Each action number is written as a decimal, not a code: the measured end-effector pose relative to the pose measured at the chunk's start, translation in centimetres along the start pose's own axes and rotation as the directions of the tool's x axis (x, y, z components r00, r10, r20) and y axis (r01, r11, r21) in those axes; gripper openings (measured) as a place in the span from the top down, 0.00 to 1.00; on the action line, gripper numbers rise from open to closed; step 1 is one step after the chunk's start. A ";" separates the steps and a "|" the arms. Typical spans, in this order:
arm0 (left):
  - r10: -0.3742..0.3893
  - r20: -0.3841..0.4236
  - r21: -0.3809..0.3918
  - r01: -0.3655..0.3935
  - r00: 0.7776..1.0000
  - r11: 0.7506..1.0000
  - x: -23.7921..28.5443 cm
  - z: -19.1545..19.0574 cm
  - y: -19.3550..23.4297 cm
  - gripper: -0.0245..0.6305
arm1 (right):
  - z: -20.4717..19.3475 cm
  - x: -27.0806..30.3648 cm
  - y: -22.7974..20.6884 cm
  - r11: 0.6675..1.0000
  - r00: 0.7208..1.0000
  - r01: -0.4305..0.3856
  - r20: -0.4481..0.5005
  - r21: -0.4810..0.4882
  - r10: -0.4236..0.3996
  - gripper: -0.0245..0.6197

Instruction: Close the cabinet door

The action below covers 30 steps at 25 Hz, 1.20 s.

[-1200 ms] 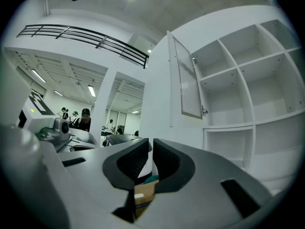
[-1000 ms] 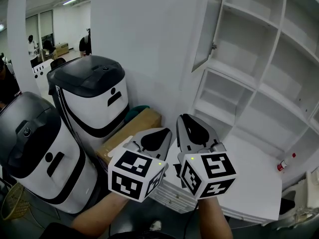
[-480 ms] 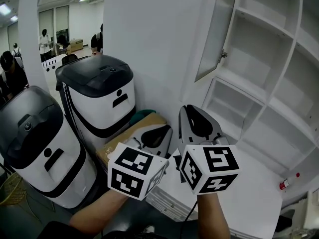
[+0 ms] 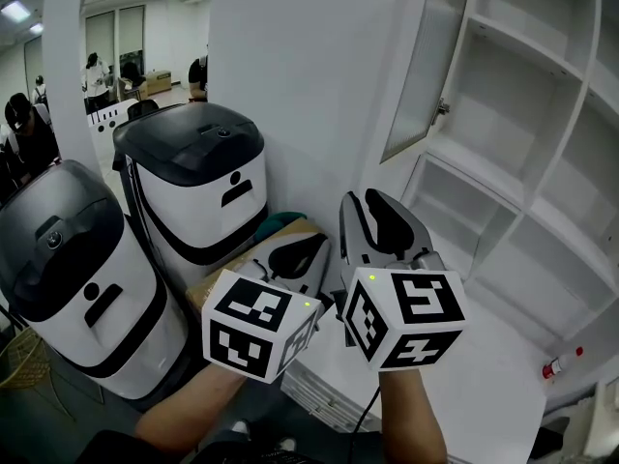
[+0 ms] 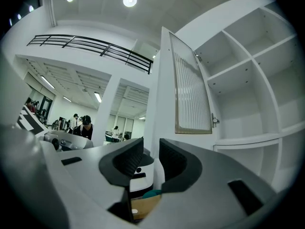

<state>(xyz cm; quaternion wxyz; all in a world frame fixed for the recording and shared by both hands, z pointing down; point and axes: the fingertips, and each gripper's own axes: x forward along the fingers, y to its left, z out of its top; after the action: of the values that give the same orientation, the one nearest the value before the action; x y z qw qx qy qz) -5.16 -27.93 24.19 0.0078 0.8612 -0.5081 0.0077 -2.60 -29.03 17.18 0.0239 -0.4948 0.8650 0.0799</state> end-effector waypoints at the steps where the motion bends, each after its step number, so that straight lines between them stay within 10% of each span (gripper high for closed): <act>1: -0.003 0.002 -0.001 0.003 1.000 1.000 0.1 0.1 0.2 0.94 | 0.0 0.2 -0.1 1.000 1.000 0.007 -0.002 0.000 -0.007 0.81; 30: -0.247 0.039 -0.007 0.248 0.968 0.969 2.8 1.7 2.2 0.94 | -0.1 2.9 -2.3 0.951 0.951 0.304 -0.043 -0.052 -0.306 0.71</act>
<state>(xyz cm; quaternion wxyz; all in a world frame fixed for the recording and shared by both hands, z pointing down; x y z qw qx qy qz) -5.78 -31.45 22.58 0.0040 0.9178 -0.3968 -0.0128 -2.05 -32.66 16.69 0.0028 -0.6248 0.7764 0.0821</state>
